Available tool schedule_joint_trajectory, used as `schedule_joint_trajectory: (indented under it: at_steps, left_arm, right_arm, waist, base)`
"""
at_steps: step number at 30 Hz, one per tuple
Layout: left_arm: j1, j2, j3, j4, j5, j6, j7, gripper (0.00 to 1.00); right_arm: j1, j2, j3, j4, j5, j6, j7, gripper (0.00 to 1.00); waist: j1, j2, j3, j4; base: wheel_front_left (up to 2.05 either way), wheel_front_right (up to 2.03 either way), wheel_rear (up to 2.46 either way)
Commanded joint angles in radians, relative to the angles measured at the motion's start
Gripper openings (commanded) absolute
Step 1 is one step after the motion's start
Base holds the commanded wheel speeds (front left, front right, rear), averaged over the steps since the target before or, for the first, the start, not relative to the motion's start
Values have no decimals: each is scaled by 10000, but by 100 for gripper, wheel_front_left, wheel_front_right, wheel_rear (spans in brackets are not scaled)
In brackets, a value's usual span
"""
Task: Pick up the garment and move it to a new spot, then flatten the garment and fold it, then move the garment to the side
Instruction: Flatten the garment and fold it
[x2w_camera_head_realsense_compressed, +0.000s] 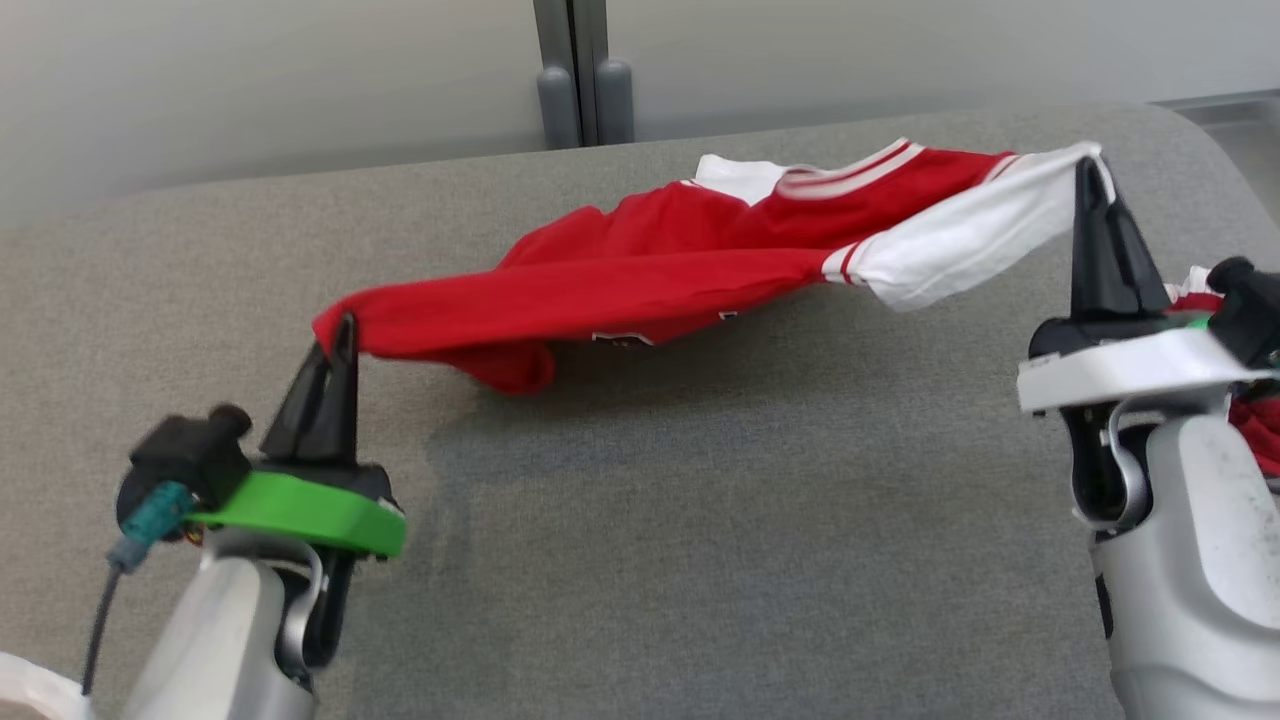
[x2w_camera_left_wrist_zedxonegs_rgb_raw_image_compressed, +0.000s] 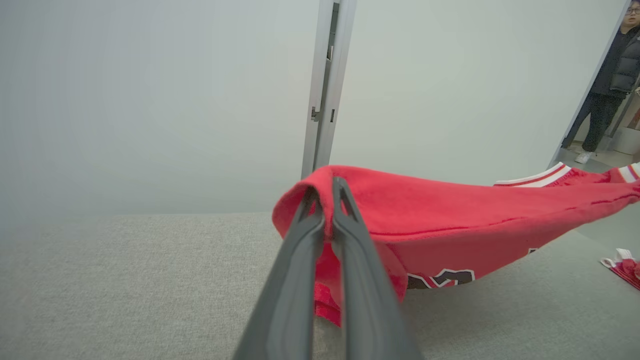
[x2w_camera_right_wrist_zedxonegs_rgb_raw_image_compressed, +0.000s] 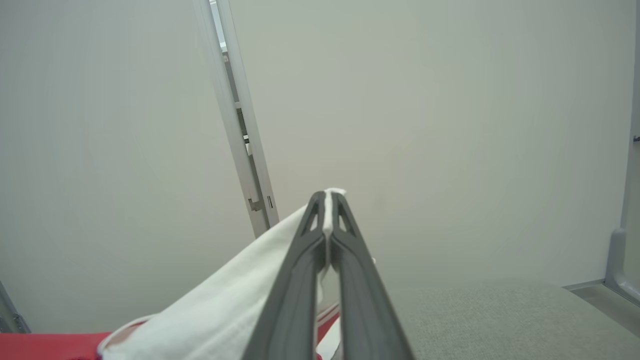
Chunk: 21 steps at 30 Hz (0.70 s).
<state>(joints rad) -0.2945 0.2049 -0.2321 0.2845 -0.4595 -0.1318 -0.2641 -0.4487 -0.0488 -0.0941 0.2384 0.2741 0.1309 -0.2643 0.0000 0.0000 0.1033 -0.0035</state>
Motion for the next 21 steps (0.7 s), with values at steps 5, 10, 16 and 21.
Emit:
schedule_joint_trajectory:
  at_steps: [5,10,16,21]
  left_arm:
    - [-1596,1106,-397,-905,-570,21,66,0]
    - [-3165,1920,-284,-1709,-821,21,623,0]
    - [-4509,2418,-148,-1898,-919,23,1519,0]
    - [-5189,2551,-160,-1432,-1246,23,2115,0]
  right_arm:
    - [-1011,-41,79,-1094,-26,-6,2,0]
    - [-2182,-446,439,-1838,-51,-6,4,0]
    - [-3741,-1217,541,-1521,-255,-6,324,0]
    - [-5026,-1341,598,-605,-649,-8,661,0]
  waist:
    - [0,0,-1051,-38]
    - [0,0,-1341,-91]
    - [0,0,-1196,-156]
    - [0,0,-418,-155]
  base:
    - [0,0,0]
    - [0,0,0]
    - [0,0,0]
    - [0,0,0]
